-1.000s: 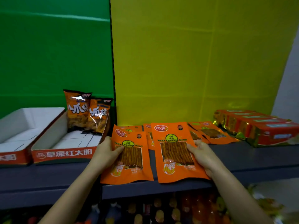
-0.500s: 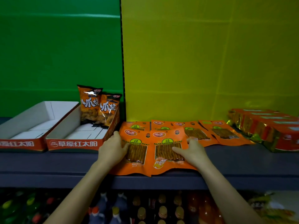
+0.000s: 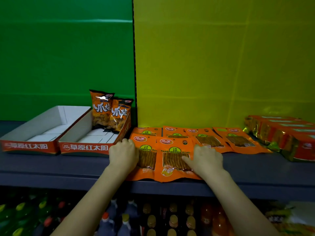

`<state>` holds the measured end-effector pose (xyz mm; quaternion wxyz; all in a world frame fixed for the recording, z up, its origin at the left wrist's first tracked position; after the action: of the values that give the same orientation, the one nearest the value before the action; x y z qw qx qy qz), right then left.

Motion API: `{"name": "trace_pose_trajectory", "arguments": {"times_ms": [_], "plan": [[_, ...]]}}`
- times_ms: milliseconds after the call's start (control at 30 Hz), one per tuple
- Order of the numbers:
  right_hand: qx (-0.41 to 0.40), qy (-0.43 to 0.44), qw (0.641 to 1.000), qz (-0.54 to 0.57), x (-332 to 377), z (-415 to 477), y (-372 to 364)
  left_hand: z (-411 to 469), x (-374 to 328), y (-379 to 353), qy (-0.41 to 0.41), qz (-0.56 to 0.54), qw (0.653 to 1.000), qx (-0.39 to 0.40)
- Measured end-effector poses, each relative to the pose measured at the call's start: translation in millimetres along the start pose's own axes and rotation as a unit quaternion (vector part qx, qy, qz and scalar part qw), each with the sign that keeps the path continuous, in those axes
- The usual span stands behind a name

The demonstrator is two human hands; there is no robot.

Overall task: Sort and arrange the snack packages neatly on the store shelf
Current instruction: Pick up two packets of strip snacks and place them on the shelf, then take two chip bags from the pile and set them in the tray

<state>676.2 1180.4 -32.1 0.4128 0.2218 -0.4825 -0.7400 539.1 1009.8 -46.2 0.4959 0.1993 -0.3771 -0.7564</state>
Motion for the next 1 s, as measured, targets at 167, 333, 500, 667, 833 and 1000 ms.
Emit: {"name": "trace_pose_trajectory", "arguments": {"times_ms": [167,333,500,667,833,1000], "plan": [[-0.071,0.077,0.994,0.032,11.6,0.2,18.6,-6.2,6.0,36.9,-0.017,0.032,0.997,-0.070],[-0.107,0.195,0.966,0.131,59.9,-8.3,37.8,-21.9,39.0,65.0,0.000,0.052,0.994,-0.099],[-0.098,0.330,0.908,0.238,143.7,-39.8,42.8,-63.9,107.1,75.6,-0.018,0.103,0.989,-0.104],[-0.040,0.438,0.849,0.294,238.9,-84.8,39.4,-133.7,197.9,87.9,0.063,0.153,0.985,-0.051],[0.018,0.517,0.796,0.313,342.9,-133.9,42.1,-201.6,295.7,118.4,0.144,0.197,0.969,-0.033],[0.042,0.549,0.772,0.317,448.6,-176.4,34.3,-242.5,389.6,144.9,0.192,0.231,0.954,-0.025]]}}
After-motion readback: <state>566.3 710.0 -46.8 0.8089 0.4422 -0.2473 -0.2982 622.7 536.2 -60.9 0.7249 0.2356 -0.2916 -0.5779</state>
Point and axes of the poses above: each hand's wrist, its own z-axis towards the middle knuckle, its own y-axis out of the back of the hand, x = y × z, the point moved 4 cm from there along z, towards the middle knuckle, and after that the axes turned 10 degrees about -x, right-handed, at the moved point
